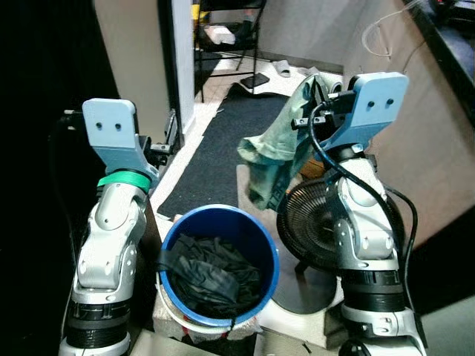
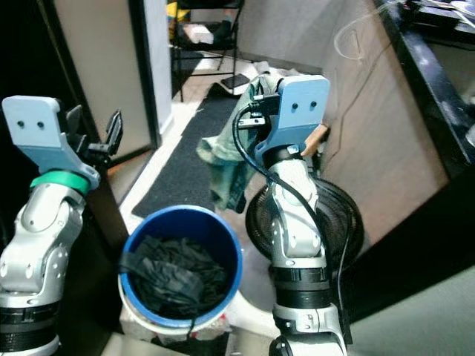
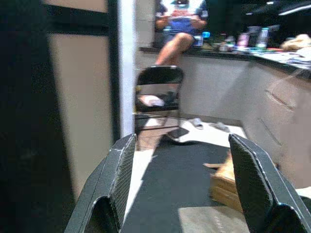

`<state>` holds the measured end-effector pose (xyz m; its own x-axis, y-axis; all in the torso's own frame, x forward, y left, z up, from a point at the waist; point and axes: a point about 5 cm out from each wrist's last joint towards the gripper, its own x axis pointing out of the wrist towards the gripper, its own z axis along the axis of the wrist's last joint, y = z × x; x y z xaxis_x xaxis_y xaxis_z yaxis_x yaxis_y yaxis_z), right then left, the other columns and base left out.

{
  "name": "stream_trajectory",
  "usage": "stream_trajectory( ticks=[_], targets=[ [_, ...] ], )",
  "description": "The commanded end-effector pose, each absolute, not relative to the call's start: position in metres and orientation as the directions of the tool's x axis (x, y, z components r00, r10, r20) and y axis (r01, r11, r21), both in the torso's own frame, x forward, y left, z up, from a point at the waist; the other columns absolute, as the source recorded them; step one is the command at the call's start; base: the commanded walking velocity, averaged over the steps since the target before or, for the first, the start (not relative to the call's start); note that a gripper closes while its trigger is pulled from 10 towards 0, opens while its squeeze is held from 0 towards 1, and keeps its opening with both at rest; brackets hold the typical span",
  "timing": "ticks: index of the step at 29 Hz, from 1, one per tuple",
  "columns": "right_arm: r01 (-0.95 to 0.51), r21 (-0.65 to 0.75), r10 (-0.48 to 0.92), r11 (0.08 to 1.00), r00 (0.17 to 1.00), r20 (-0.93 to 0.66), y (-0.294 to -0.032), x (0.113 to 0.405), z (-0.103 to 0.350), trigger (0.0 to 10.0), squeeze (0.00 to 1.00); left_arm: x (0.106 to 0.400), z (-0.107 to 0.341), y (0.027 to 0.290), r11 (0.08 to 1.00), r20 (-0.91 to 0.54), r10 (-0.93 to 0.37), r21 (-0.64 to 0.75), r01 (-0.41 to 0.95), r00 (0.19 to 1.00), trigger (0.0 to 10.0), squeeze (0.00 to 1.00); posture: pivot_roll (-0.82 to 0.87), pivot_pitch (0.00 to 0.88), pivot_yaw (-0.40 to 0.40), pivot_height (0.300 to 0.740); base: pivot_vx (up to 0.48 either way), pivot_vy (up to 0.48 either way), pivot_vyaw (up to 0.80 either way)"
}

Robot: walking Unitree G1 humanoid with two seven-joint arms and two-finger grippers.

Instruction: Clothes washing

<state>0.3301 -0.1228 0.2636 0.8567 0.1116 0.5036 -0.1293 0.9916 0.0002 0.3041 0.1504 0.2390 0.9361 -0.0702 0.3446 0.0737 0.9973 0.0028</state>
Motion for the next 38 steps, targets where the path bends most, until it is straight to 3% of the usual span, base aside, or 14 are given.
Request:
stream_trajectory(
  ticks=[1, 38],
  targets=[
    [-0.108, 0.013, 0.088, 0.994, 0.869, 0.487, -0.1278, 0.3312, 0.2593, 10.0, 0.0, 0.306, 0.2346, 0.1467, 0.996, 0.327, -0.082, 0.003, 0.086, 0.942, 10.0, 0.0, 0.02, 0.0, -0.024, 0.74, 0.0, 0.0, -0.8],
    [-0.116, 0.016, 0.093, 0.993, 0.865, 0.493, -0.1255, 0.3326, 0.2615, 10.0, 0.0, 0.3058, 0.2321, 0.1495, 0.997, 0.32, -0.073, 0.003, 0.076, 0.945, 10.0, 0.0, 0.03, 0.0, -0.024, 0.74, 0.0, 0.0, -0.8]
  ],
)
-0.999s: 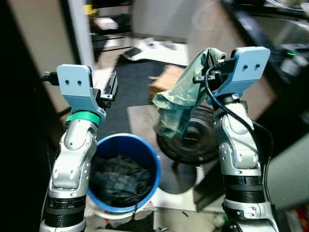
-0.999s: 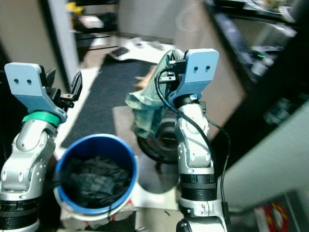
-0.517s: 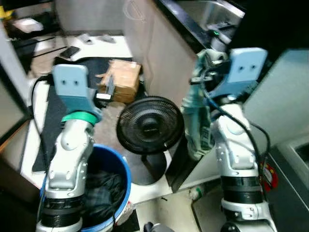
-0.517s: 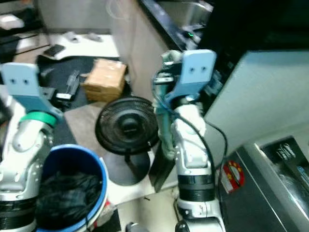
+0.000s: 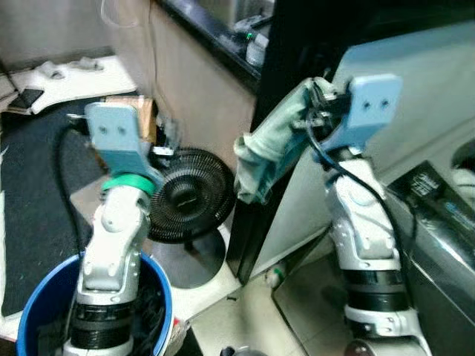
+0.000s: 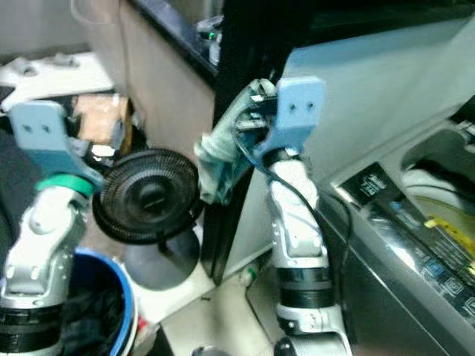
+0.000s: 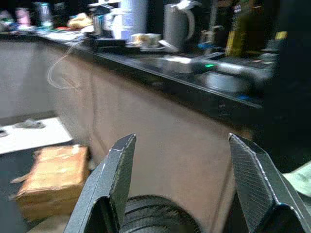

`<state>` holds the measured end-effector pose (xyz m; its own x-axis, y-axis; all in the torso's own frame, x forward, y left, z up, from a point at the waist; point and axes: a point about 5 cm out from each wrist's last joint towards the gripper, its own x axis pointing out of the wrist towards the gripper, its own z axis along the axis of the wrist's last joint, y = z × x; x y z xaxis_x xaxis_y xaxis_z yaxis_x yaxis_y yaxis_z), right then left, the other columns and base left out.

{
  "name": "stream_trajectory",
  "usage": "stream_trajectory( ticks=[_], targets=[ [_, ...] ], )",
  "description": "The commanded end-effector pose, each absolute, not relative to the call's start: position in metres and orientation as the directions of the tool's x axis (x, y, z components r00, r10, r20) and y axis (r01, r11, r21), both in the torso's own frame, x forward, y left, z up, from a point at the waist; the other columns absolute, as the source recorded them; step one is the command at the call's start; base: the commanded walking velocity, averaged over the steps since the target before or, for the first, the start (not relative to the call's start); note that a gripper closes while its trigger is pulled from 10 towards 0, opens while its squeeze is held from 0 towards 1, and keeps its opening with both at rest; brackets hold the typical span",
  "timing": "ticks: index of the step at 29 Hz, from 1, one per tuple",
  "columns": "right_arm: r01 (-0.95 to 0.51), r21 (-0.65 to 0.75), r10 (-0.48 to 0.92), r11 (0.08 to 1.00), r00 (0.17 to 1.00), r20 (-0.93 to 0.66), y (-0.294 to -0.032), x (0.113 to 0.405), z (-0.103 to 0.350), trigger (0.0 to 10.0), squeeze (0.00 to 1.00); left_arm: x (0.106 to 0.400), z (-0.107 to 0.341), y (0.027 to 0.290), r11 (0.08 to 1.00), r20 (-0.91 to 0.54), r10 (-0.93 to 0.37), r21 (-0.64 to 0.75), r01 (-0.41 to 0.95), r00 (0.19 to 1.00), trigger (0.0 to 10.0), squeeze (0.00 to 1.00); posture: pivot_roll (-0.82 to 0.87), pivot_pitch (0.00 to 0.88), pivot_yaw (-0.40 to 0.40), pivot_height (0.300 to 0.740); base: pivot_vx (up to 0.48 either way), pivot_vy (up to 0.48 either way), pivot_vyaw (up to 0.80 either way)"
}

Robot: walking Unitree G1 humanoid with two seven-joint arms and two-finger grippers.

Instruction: Clothes washing

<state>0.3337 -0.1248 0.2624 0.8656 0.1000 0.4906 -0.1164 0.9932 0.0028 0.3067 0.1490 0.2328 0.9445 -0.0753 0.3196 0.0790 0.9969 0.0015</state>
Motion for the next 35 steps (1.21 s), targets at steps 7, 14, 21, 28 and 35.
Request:
stream_trajectory(
  ticks=[7, 14, 21, 28, 35],
  targets=[
    [-0.111, 0.02, 0.087, 0.994, 0.867, 0.49, -0.126, 0.333, 0.261, 10.0, 0.0, 0.306, 0.231, 0.15, 0.997, 0.316, -0.071, 0.004, 0.073, 0.946, 10.0, 0.0, 0.03, 0.0, -0.024, 0.74, 0.0, 0.0, -0.8],
    [-0.109, 0.024, 0.083, 0.994, 0.867, 0.492, -0.127, 0.333, 0.262, 10.0, 0.0, 0.306, 0.232, 0.15, 0.997, 0.321, -0.07, -0.004, 0.075, 0.945, 10.0, 0.0, 0.03, 0.0, -0.023, 0.74, 0.0, 0.0, -0.8],
    [-0.107, 0.031, 0.077, 0.994, 0.862, 0.501, -0.127, 0.333, 0.264, 10.0, 0.0, 0.306, 0.232, 0.15, 0.997, 0.319, -0.068, -0.002, 0.073, 0.945, 10.0, 0.0, 0.03, 0.0, -0.022, 0.74, 0.0, 0.0, -0.8],
    [-0.095, 0.09, 0.03, 0.991, 0.836, 0.548, -0.137, 0.333, 0.277, 10.0, 0.0, 0.306, 0.231, 0.151, 0.998, 0.315, -0.064, 0.002, 0.066, 0.947, 10.0, 0.0, 0.03, 0.0, -0.024, 0.74, 0.0, 0.0, -0.8],
    [-0.099, 0.159, -0.002, 0.982, 0.844, 0.536, -0.14, 0.334, 0.277, 10.0, 0.0, 0.306, 0.232, 0.151, 0.998, 0.317, -0.061, 0.002, 0.064, 0.946, 10.0, 0.0, 0.03, 0.0, -0.023, 0.74, 0.0, 0.0, -0.8]
  ],
)
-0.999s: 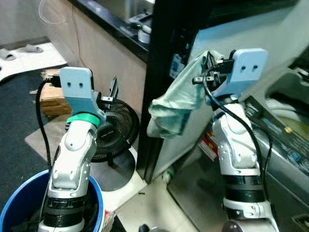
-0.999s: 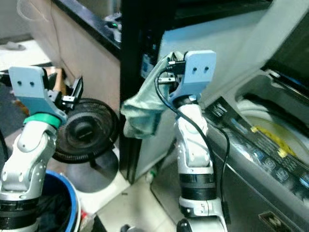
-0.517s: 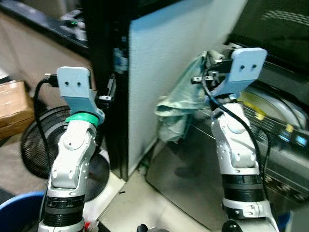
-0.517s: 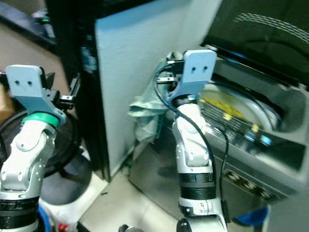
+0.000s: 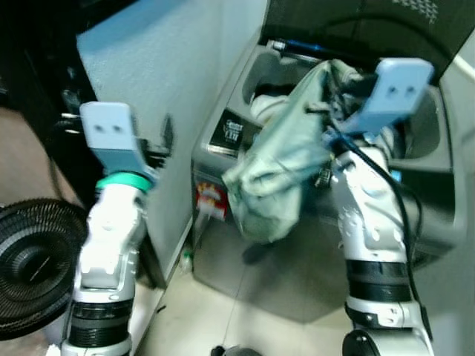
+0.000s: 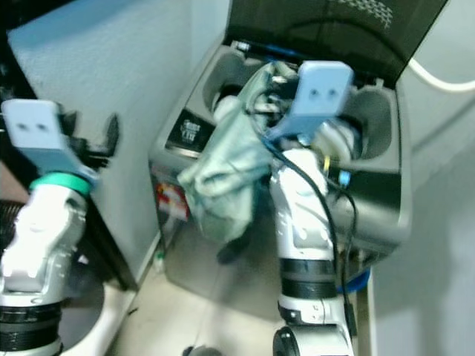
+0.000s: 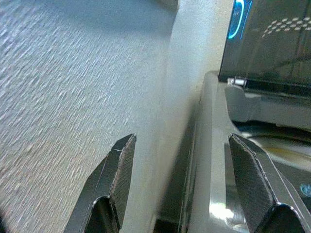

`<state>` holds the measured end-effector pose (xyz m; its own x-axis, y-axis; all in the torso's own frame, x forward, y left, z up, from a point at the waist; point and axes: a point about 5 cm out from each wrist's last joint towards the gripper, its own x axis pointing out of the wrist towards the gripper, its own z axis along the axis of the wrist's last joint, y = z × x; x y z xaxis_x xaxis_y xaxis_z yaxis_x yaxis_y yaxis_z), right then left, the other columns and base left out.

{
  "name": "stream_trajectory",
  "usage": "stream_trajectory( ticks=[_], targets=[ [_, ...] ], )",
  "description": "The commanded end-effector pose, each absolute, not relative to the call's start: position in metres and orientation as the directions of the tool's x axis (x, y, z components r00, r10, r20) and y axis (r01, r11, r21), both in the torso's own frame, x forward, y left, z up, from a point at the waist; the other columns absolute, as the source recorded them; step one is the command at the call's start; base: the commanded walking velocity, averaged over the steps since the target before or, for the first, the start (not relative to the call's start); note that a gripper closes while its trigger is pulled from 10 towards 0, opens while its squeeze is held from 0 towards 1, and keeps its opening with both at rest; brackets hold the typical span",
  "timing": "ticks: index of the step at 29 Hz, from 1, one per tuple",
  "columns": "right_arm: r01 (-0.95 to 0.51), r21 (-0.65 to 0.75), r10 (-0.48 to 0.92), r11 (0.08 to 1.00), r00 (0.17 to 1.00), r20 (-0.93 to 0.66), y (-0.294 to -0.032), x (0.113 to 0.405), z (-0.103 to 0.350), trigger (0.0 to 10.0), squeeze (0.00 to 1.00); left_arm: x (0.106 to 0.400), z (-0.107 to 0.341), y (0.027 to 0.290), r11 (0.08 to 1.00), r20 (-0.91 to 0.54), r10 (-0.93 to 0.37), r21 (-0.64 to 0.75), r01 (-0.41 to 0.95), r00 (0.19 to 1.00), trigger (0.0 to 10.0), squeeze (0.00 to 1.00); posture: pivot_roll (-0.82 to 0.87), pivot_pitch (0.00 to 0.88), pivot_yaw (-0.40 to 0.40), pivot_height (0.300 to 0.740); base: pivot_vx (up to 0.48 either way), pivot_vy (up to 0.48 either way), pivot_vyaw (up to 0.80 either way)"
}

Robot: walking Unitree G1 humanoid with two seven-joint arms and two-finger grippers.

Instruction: Clothes washing

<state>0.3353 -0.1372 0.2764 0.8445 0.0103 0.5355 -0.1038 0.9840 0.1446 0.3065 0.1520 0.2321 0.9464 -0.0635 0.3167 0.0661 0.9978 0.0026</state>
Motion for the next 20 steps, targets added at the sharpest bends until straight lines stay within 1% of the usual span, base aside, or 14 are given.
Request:
stream_trajectory(
  ticks=[1, 11, 15, 18, 20],
  targets=[
    [-0.097, 0.174, -0.011, 0.98, 0.847, 0.531, -0.1414, 0.3345, 0.2763, 10.0, 0.0, 0.3057, 0.2317, 0.1513, 0.998, 0.318, -0.062, 0.003, 0.064, 0.946, 10.0, 0.0, 0.03, 0.0, -0.022, 0.74, 0.0, 0.0, -0.8],
    [-0.085, 0.207, -0.036, 0.975, 0.853, 0.521, -0.1454, 0.3361, 0.2755, 10.0, 0.0, 0.3053, 0.2331, 0.1513, 0.998, 0.33, -0.063, 0.008, 0.064, 0.942, 10.0, 0.0, 0.03, 0.0, -0.022, 0.74, 0.0, 0.0, -0.8],
    [-0.077, 0.209, -0.044, 0.975, 0.853, 0.519, -0.1464, 0.3368, 0.2751, 10.0, 0.0, 0.305, 0.2347, 0.1519, 0.998, 0.342, -0.059, 0.013, 0.058, 0.938, 10.0, 0.0, 0.03, 0.0, -0.023, 0.74, 0.309, 0.06, -0.74],
    [-0.077, 0.204, -0.042, 0.976, 0.852, 0.523, -0.1459, 0.3366, 0.2747, 10.0, 0.0, 0.3052, 0.2355, 0.1526, 0.998, 0.346, -0.055, 0.013, 0.053, 0.937, 10.0, 0.0, 0.03, 0.0, -0.023, 0.74, 0.416, 0.0, 0.0],
    [-0.081, 0.199, -0.036, 0.977, 0.85, 0.525, -0.1447, 0.3363, 0.2747, 10.0, 0.0, 0.3052, 0.2356, 0.1527, 0.999, 0.345, -0.054, 0.014, 0.053, 0.937, 10.0, 0.0, 0.03, 0.0, -0.023, 0.74, 0.416, 0.24, 0.0]
  ],
)
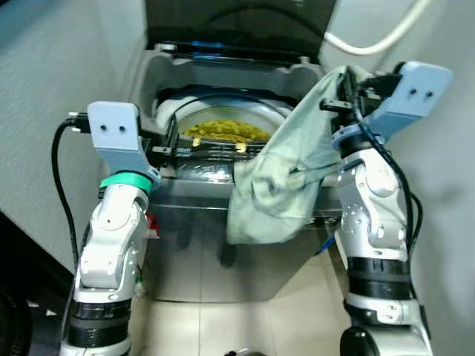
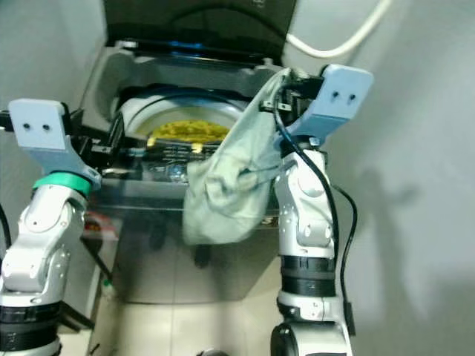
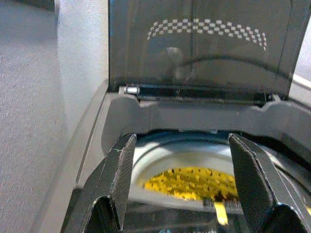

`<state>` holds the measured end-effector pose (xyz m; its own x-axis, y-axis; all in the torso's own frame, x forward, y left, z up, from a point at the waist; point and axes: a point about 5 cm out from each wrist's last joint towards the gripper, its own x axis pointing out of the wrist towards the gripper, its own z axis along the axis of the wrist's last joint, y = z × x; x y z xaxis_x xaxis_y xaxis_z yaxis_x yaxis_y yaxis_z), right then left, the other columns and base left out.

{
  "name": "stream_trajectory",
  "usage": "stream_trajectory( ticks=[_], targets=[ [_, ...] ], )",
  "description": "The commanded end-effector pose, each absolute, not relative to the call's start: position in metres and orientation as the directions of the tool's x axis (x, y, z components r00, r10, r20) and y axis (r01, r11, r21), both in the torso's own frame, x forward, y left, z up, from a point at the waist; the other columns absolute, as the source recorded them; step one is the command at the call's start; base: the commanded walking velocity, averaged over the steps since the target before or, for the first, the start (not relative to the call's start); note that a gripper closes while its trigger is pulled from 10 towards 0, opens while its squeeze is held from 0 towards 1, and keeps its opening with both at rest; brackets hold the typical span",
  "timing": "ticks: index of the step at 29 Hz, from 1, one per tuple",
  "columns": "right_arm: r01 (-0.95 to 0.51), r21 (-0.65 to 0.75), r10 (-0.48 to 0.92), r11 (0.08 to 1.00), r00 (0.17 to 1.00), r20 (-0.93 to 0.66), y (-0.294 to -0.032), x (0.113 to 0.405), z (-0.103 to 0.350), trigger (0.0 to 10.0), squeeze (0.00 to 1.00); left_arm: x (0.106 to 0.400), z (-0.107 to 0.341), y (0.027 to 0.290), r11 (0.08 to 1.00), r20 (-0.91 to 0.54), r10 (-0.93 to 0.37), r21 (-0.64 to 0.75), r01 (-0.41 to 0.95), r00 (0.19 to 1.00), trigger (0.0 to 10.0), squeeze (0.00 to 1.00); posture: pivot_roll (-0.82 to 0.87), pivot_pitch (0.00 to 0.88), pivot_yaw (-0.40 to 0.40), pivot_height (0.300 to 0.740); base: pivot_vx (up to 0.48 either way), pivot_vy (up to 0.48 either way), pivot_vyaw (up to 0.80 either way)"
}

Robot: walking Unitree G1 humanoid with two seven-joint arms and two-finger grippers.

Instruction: Clothes washing

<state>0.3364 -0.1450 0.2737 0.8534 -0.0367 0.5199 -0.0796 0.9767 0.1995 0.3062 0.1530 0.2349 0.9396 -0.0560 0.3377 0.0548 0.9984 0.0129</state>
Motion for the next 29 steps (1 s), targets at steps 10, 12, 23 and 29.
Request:
stream_trajectory(
  ticks=[10, 12, 23, 29],
  targets=[
    [-0.094, 0.18, -0.017, 0.979, 0.844, 0.535, -0.1415, 0.3349, 0.2753, 10.0, 0.0, 0.3052, 0.235, 0.152, 0.998, 0.344, -0.057, 0.017, 0.055, 0.937, 10.0, 0.0, 0.03, 0.0, -0.022, 0.74, 0.416, 0.12, 0.0],
    [-0.092, 0.18, -0.019, 0.979, 0.844, 0.535, -0.1417, 0.3349, 0.2753, 10.0, 0.0, 0.3052, 0.2349, 0.1519, 0.998, 0.344, -0.058, 0.017, 0.055, 0.937, 10.0, 0.0, 0.03, 0.0, -0.022, 0.74, 0.416, 0.12, 0.0],
    [-0.089, 0.178, -0.021, 0.98, 0.843, 0.538, -0.1429, 0.3355, 0.2759, 10.0, 0.0, 0.3043, 0.2332, 0.147, 0.996, 0.333, -0.088, 0.017, 0.087, 0.939, 10.0, 0.0, 0.03, 0.0, -0.024, 0.74, 0.038, 0.022, 0.0],
    [-0.092, 0.176, -0.018, 0.98, 0.841, 0.54, -0.1426, 0.3357, 0.2764, 10.0, 0.0, 0.3045, 0.2338, 0.1464, 0.996, 0.336, -0.092, 0.013, 0.094, 0.937, 10.0, 0.0, 0.03, 0.0, -0.024, 0.74, 0.0, 0.0, 0.0]
  ],
)
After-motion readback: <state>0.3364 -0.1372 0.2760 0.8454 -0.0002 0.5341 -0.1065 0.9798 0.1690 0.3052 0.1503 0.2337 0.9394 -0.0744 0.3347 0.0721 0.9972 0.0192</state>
